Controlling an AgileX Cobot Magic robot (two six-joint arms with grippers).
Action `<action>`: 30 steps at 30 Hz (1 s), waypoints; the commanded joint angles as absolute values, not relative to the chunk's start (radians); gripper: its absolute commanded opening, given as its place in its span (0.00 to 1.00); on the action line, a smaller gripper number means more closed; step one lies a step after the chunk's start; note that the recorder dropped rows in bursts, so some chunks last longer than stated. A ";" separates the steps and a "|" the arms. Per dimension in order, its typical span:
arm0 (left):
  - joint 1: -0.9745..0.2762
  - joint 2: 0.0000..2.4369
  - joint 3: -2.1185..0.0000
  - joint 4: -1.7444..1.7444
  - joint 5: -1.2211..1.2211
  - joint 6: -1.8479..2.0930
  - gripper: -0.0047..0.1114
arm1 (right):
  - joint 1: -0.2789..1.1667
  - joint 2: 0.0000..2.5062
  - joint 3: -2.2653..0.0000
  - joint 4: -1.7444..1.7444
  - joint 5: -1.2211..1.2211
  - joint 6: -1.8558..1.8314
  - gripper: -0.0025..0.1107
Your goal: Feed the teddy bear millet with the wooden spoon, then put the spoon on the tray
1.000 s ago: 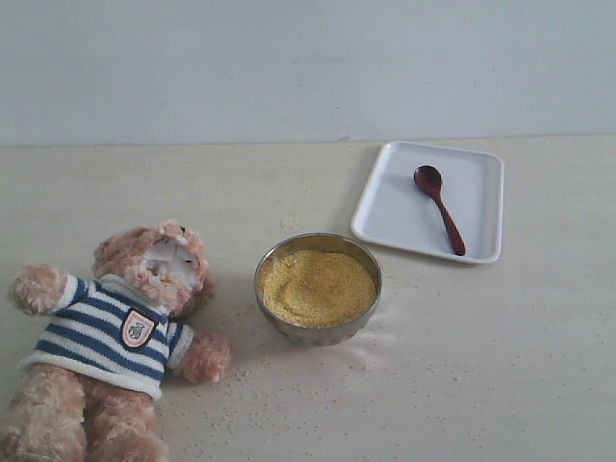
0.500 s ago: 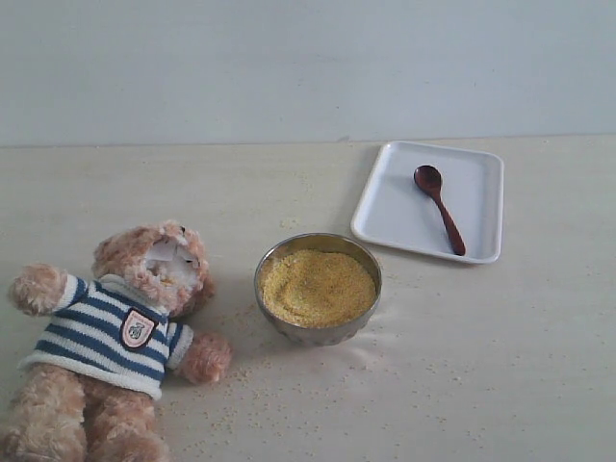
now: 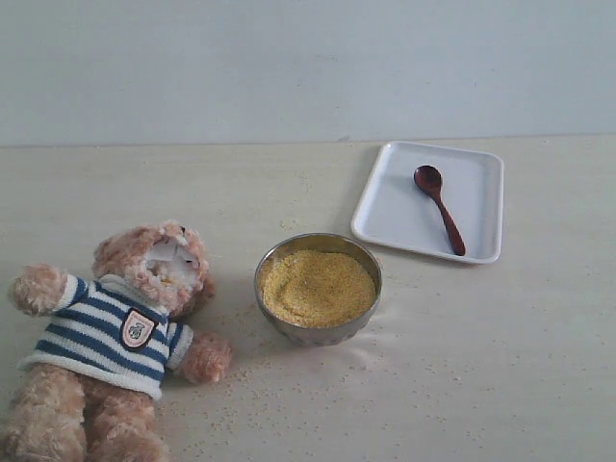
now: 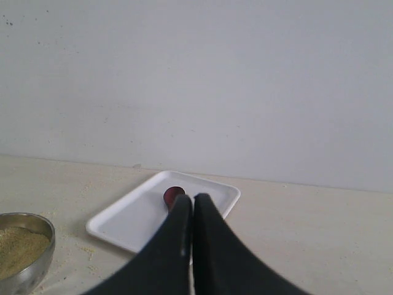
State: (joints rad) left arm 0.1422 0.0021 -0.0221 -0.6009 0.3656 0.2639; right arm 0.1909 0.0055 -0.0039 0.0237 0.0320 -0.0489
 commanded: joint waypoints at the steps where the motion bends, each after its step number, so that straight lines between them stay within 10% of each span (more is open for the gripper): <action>1: 0.100 0.000 0.000 -0.410 0.199 0.091 0.08 | 0.192 0.000 0.000 0.022 0.030 -0.049 0.02; 30: 0.000 0.000 0.000 -0.205 0.078 0.008 0.08 | 0.192 0.000 0.000 0.022 0.030 -0.049 0.02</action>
State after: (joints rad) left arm 0.0051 0.0021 -0.0036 -0.2026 0.0764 0.0000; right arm 0.1909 0.0055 -0.0039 0.0237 0.0320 -0.0489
